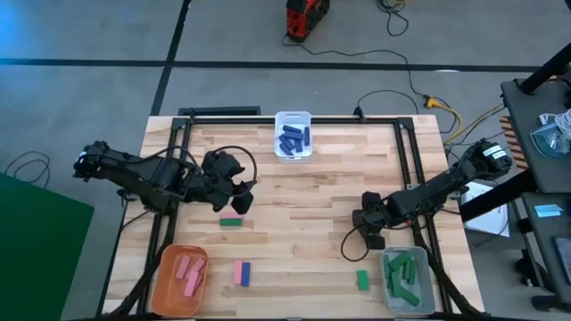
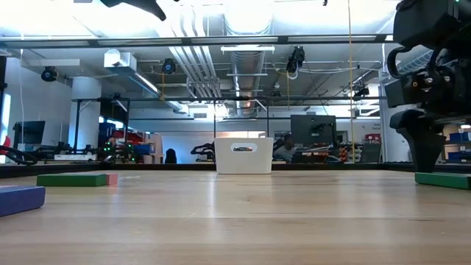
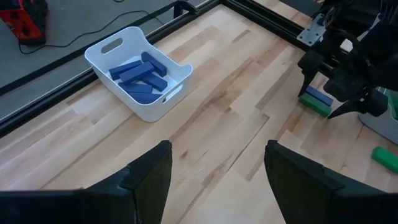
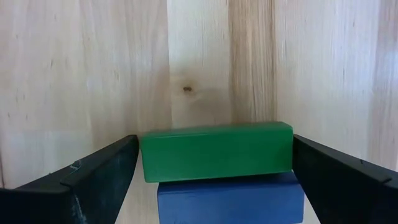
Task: Sort blocks
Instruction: Put the green block into the gray bin
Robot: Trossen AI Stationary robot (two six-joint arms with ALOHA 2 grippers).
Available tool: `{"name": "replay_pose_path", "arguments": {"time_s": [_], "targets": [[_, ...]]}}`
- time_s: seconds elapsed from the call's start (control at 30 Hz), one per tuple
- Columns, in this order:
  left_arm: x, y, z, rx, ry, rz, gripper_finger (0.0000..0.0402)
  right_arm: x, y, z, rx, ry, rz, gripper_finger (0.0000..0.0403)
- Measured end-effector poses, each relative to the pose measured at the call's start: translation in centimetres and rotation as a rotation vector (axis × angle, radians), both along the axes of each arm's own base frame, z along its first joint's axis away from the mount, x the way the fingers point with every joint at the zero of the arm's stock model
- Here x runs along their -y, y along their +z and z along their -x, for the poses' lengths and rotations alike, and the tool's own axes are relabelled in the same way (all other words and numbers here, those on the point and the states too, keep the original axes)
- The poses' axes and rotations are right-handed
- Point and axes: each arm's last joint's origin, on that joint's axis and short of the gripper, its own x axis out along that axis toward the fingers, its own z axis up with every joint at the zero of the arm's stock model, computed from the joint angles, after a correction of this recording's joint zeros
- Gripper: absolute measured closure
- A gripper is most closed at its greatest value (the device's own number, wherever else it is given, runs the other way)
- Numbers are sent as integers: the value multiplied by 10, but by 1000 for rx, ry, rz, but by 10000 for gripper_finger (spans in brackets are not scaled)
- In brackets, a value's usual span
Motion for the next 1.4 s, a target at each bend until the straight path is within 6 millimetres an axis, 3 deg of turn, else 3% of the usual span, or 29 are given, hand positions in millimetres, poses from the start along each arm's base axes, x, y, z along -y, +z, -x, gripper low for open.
{"name": "replay_pose_path", "arguments": {"time_s": [1.4], "targets": [[0,1,-2,23,4,7,171,-3,0,-1,-6,82,-59,3]]}}
